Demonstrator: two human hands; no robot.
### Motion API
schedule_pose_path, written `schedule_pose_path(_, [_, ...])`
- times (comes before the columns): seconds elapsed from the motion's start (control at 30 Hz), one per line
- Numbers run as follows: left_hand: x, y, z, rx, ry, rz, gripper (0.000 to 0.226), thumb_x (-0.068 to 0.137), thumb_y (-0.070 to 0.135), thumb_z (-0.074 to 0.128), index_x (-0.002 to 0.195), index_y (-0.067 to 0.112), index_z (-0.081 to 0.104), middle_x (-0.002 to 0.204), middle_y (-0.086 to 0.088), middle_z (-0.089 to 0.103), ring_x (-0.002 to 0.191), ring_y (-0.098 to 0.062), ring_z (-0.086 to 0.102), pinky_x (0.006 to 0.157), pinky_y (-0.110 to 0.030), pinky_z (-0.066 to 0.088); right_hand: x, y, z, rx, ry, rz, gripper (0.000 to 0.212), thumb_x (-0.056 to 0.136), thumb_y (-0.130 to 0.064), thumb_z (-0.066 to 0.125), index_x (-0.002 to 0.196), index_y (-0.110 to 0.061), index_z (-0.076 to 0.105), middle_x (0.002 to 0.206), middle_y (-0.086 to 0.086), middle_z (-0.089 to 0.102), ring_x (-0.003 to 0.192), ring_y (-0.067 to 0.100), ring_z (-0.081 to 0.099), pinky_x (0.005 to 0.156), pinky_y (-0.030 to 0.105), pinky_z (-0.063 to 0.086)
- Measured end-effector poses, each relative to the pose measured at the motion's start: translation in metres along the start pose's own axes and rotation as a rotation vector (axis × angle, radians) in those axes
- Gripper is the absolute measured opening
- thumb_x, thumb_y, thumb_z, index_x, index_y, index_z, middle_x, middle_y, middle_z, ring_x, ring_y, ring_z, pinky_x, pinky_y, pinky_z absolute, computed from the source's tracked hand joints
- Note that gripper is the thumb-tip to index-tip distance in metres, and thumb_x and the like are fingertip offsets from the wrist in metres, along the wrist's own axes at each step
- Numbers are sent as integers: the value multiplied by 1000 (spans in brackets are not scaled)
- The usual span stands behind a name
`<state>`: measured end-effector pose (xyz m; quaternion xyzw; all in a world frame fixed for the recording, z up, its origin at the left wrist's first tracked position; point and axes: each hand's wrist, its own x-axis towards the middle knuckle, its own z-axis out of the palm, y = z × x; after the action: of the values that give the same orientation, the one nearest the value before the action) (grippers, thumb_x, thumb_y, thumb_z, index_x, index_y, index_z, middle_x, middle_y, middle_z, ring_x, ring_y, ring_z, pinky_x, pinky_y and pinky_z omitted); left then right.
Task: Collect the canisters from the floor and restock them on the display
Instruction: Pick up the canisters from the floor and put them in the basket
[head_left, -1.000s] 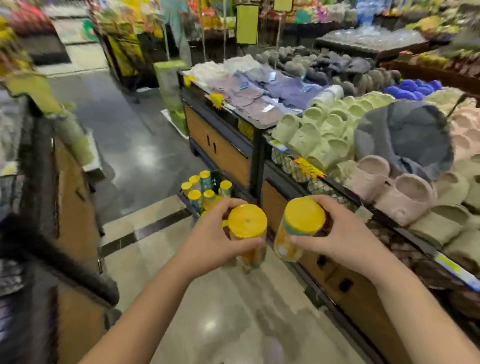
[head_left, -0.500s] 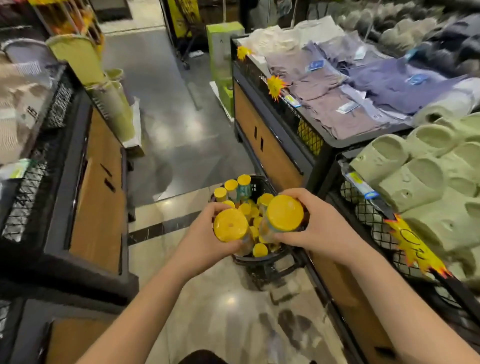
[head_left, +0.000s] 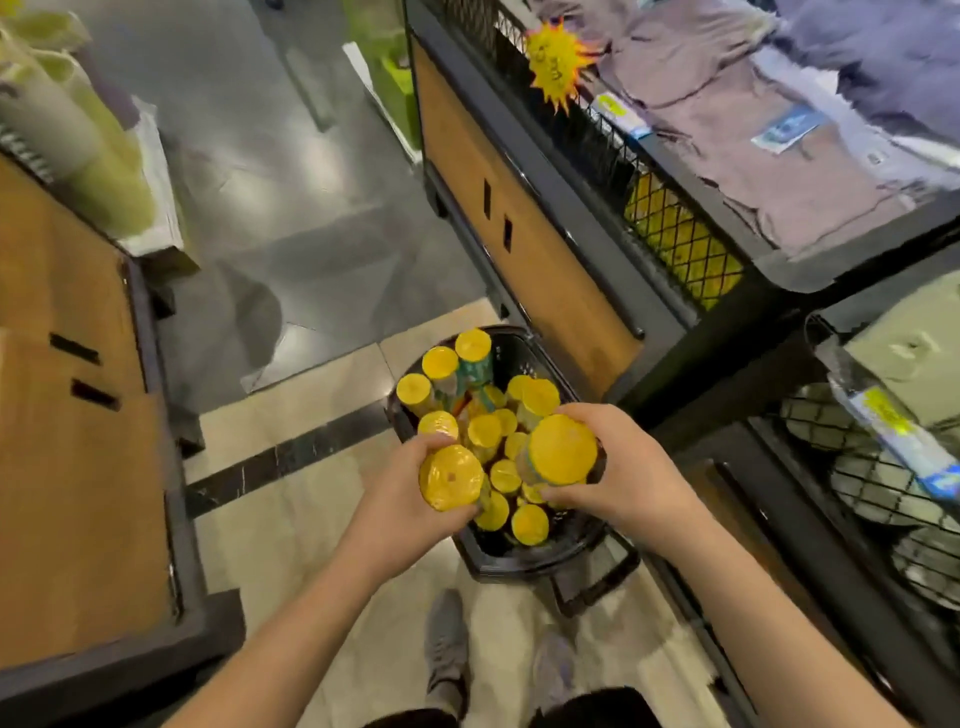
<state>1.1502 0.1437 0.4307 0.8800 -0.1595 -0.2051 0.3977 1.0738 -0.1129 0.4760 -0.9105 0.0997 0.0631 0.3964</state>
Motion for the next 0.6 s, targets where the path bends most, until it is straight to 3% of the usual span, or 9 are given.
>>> schedule_pose_path(0.2, [67, -73, 63, 89, -58, 33, 68, 69, 45, 88, 124, 42, 48, 126, 17, 47, 115, 6, 41, 94, -9, 35, 59, 82, 63, 4, 26, 31, 81, 71, -43, 89, 140, -35, 48, 129, -22, 46, 117, -8, 40, 95, 13, 33])
schedule_pose_path(0.43, [123, -150, 130, 187, -55, 4, 72, 71, 25, 89, 134, 20, 53, 127, 8, 43, 118, 2, 37, 97, -10, 26, 92, 175, 131, 32, -24, 142, 83, 73, -35, 86, 144, -38, 44, 143, -17, 44, 131, 5, 43, 107, 29, 41])
schedule_pose_path(0.6, [138, -174, 155, 270, -95, -15, 75, 72, 24, 89, 137, 17, 52, 129, 1, 50, 123, -8, 40, 97, -12, 26, 92, 200, 155, 41, -50, 155, 79, 75, -33, 85, 142, -39, 44, 139, -19, 44, 128, 4, 44, 100, 27, 42])
